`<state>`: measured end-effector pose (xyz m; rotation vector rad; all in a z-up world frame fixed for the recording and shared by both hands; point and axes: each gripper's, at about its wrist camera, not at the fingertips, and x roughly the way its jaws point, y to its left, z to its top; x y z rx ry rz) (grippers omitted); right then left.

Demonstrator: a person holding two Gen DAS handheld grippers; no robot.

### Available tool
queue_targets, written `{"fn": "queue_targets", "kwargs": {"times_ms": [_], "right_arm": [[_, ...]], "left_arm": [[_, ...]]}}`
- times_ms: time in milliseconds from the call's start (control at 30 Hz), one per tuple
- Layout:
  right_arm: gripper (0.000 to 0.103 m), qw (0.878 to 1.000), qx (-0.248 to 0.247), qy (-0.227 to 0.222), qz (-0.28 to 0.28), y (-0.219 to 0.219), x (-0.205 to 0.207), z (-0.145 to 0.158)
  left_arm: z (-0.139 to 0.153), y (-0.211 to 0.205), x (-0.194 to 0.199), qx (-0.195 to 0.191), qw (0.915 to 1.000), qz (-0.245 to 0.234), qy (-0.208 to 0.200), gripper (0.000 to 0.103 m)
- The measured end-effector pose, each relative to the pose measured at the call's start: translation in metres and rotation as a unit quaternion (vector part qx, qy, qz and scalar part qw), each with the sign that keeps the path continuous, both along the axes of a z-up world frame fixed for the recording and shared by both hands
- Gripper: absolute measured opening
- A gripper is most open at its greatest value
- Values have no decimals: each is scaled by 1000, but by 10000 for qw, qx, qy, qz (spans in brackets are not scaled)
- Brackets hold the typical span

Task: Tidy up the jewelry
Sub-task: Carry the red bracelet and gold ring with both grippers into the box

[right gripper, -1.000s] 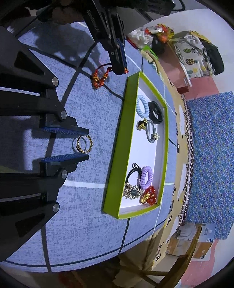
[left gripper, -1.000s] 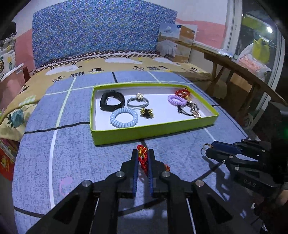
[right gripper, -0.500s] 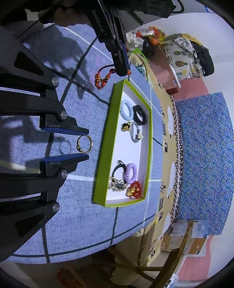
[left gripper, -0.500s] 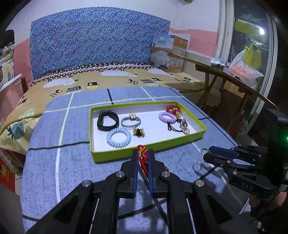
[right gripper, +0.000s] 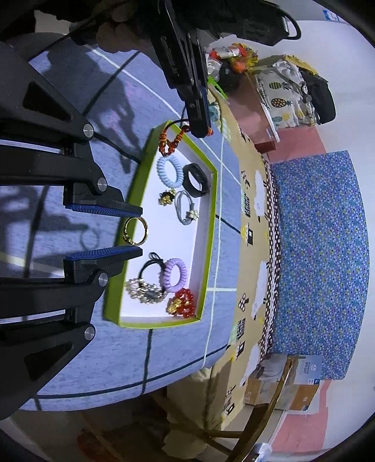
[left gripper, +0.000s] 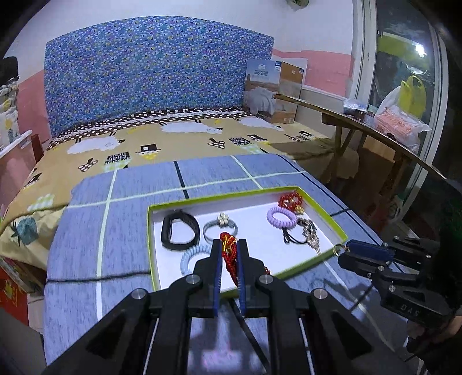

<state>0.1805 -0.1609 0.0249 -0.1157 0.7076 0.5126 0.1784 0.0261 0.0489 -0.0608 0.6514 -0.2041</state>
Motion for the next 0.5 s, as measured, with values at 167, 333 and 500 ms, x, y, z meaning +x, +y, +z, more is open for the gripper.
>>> {"fn": "queue_targets", "kwargs": {"times_ms": [167, 333, 500], "right_arm": [[21, 9999, 1, 116, -24, 1, 20, -7], [21, 9998, -45, 171, -31, 4, 33, -12], [21, 9996, -72, 255, 6, 7, 44, -18]], "left_arm": [[1, -3, 23, 44, 10000, -74, 27, 10], [-1, -10, 45, 108, 9997, -210, 71, 10], [-8, -19, 65, 132, 9991, -380, 140, 10]]}}
